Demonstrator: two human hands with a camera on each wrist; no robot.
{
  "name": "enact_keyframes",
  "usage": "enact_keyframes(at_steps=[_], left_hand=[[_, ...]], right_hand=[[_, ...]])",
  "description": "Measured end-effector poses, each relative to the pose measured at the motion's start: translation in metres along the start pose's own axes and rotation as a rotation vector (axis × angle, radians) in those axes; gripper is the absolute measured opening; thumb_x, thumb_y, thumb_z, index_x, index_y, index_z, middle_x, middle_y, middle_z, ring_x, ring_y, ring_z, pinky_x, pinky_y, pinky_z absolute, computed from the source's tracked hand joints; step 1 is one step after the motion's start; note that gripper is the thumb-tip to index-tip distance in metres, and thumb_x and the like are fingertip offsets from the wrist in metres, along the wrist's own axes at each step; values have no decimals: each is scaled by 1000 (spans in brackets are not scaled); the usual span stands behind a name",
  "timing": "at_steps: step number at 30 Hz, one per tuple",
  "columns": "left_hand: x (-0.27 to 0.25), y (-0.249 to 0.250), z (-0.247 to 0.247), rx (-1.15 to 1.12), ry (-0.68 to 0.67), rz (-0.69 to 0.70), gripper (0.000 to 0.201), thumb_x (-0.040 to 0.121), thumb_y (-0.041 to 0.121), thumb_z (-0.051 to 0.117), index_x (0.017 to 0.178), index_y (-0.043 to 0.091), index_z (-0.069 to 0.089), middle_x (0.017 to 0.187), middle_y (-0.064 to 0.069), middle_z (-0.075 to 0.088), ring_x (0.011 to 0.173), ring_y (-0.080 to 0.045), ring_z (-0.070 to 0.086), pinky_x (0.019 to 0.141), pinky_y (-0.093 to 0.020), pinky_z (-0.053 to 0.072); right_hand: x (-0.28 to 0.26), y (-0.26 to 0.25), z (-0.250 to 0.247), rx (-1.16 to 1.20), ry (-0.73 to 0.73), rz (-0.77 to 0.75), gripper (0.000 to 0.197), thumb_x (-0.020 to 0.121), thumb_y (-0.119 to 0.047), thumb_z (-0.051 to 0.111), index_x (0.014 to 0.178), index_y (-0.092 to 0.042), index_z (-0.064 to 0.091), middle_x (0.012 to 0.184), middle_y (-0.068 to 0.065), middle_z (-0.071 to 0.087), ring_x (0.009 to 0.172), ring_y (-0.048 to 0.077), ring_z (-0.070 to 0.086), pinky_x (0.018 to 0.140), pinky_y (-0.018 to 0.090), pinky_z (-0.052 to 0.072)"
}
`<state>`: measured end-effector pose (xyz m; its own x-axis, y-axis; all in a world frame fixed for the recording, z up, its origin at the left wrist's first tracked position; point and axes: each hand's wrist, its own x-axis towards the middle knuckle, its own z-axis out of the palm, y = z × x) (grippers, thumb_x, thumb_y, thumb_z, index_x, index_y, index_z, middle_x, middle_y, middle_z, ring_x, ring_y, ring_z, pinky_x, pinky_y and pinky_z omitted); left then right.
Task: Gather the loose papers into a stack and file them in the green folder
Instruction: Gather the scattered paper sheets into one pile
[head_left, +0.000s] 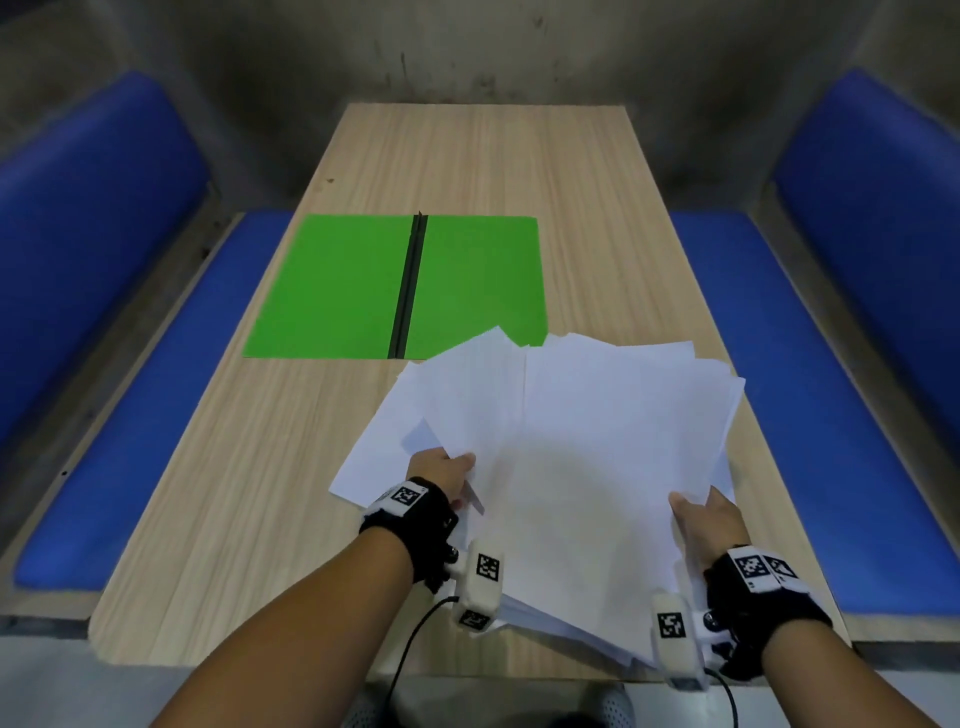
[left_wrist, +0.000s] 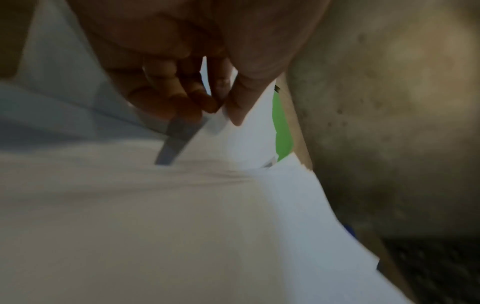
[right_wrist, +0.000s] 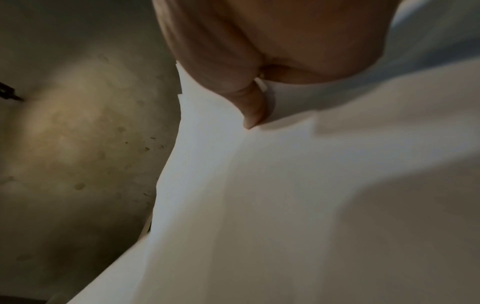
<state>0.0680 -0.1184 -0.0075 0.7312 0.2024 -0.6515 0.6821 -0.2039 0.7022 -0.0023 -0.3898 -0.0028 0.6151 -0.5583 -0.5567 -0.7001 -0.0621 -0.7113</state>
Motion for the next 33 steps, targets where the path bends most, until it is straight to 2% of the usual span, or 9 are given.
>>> enact_keyframes(at_steps=[3, 6, 12, 16, 21, 23, 27, 29, 33], left_hand=[[-1, 10, -9, 200, 115, 201, 17, 94, 17, 50, 95, 4, 60, 90, -10, 63, 96, -29, 60, 82, -30, 43], [0, 25, -22, 350, 145, 299, 26, 96, 13, 43, 117, 2, 53, 123, -20, 59, 114, -35, 54, 86, -32, 40], [1, 14, -3, 662, 69, 293, 11, 96, 15, 40, 90, 6, 43, 113, -26, 59, 103, -40, 59, 84, -41, 46], [-3, 3, 24, 740, 85, 278, 28, 95, 21, 43, 119, 9, 50, 125, -18, 52, 110, -37, 54, 91, -41, 45], [4, 3, 28, 377, -9, 203, 29, 91, 15, 52, 119, 12, 44, 130, -9, 46, 99, -31, 55, 77, -32, 40], [9, 3, 24, 304, -70, 157, 26, 89, 19, 58, 113, 13, 49, 115, -4, 48, 100, -30, 57, 78, -29, 39], [9, -1, 10, 262, -104, 211, 16, 84, 19, 63, 75, 7, 58, 78, -16, 54, 73, -28, 54, 67, -30, 41], [16, -13, -3, 143, 7, 200, 30, 80, 22, 62, 94, -5, 62, 99, -27, 64, 95, -38, 63, 85, -39, 49], [28, -44, -38, -155, 175, 74, 42, 63, 32, 59, 96, 7, 63, 107, -15, 67, 99, -34, 65, 94, -49, 50]], right_hand=[[0, -1, -4, 34, -6, 18, 38, 96, -9, 47, 132, 2, 48, 133, 19, 55, 120, 37, 51, 87, 29, 34], [4, -1, -6, 52, -19, 21, 39, 96, -11, 47, 133, 1, 46, 117, 11, 54, 112, 36, 52, 86, 31, 36], [17, 12, 10, 78, -16, 30, 45, 93, -17, 52, 135, -4, 44, 129, 10, 56, 121, 38, 51, 105, 46, 40], [17, 11, 14, 84, -9, 35, 51, 93, -18, 51, 141, -5, 39, 142, 12, 49, 127, 38, 47, 107, 47, 38], [20, 15, 16, 86, 0, 39, 56, 91, -20, 52, 143, -7, 37, 146, 11, 45, 130, 38, 44, 109, 49, 36], [19, 14, 14, 79, 15, 45, 49, 93, -16, 50, 140, -4, 41, 142, 14, 49, 128, 38, 46, 108, 46, 37], [19, 12, 9, 94, 3, 53, 46, 95, -13, 48, 139, -2, 40, 141, 15, 49, 127, 37, 46, 104, 40, 36], [21, 11, 9, 105, -12, 59, 50, 95, -16, 50, 142, -4, 38, 144, 13, 47, 129, 37, 45, 105, 41, 36], [26, 9, 12, 115, -44, 39, 55, 92, -21, 53, 143, -9, 38, 143, 8, 48, 126, 37, 48, 105, 45, 40]])
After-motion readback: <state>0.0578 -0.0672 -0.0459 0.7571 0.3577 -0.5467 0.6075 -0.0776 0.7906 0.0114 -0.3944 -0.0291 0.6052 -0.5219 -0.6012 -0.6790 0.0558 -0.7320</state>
